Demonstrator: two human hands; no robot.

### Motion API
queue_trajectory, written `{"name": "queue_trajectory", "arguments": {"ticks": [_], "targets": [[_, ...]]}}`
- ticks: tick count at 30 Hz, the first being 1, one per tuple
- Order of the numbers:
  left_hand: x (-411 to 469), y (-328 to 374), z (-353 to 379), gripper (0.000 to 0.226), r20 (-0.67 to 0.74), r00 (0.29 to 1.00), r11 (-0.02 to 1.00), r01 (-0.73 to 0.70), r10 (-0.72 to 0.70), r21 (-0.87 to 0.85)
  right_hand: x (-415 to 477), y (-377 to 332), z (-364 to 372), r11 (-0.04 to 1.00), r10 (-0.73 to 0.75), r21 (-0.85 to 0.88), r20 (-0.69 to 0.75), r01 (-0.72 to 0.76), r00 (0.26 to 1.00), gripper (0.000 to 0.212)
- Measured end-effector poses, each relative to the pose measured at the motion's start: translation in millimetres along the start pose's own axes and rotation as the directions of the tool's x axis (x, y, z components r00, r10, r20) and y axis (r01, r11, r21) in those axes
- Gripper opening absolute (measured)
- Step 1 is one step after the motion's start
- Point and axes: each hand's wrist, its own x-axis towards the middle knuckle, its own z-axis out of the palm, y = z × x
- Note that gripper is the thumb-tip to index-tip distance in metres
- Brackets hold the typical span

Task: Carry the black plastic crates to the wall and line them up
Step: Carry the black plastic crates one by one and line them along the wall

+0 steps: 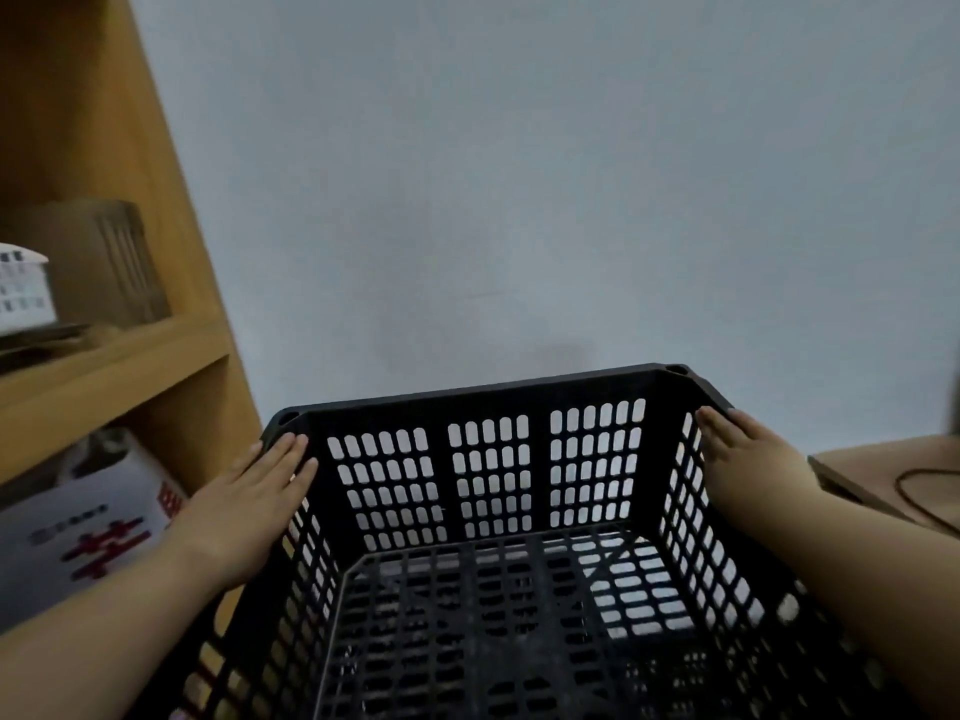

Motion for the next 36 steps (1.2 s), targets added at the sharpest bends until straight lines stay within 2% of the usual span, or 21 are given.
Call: {"name": "queue_trajectory", "arguments": {"ticks": [5,14,18,22,25,27,28,31,33,34,36], "targets": [[53,-22,53,0.08,0.014,1.0,0.999,0.002,-0.002,-0.035,51,-49,2,0.999,-0.042,-0.001,0.016,0.042,0.999,0.055],[139,-24,127,0.076,0.129,0.992,0.999,-0.006,0.012,-0.05,150,-110,28,0.987,-0.154,0.045,0.055,0.151,0.987,0.055],[176,-22,158,0.078,0.157,0.988,0.996,0.001,0.013,-0.091,184,-131,48,0.98,-0.165,0.117,0.043,0.159,0.985,0.055],[203,-17,183,0.079,0.209,0.977,0.994,-0.024,0.046,-0.105,206,-149,62,0.975,-0.214,0.085,0.07,0.207,0.974,0.053],[214,-7,202,0.079,0.228,0.97,0.991,-0.061,0.086,-0.116,214,-164,78,0.966,-0.231,0.146,0.132,0.212,0.964,0.053],[216,-2,215,0.078,0.254,0.963,0.99,-0.06,0.09,-0.125,214,-174,91,0.942,-0.309,0.166,0.093,0.291,0.947,0.056],[216,0,220,0.078,0.258,0.962,0.991,-0.058,0.088,-0.121,214,-175,88,0.947,-0.309,0.135,0.144,0.291,0.94,0.059],[216,2,226,0.079,0.267,0.963,0.994,-0.019,0.048,-0.11,216,-179,81,0.946,-0.298,0.166,0.122,0.277,0.947,0.059],[214,4,224,0.082,0.259,0.966,0.993,0.021,0.011,-0.12,216,-180,96,0.934,-0.305,0.206,0.027,0.293,0.952,0.06],[211,4,223,0.085,0.261,0.965,0.991,0.041,-0.007,-0.126,214,-177,93,0.946,-0.287,0.178,0.076,0.271,0.955,0.065],[202,6,222,0.094,0.29,0.956,0.981,0.087,-0.034,-0.172,206,-176,112,0.952,-0.251,0.158,-0.085,0.262,0.964,0.06]]}}
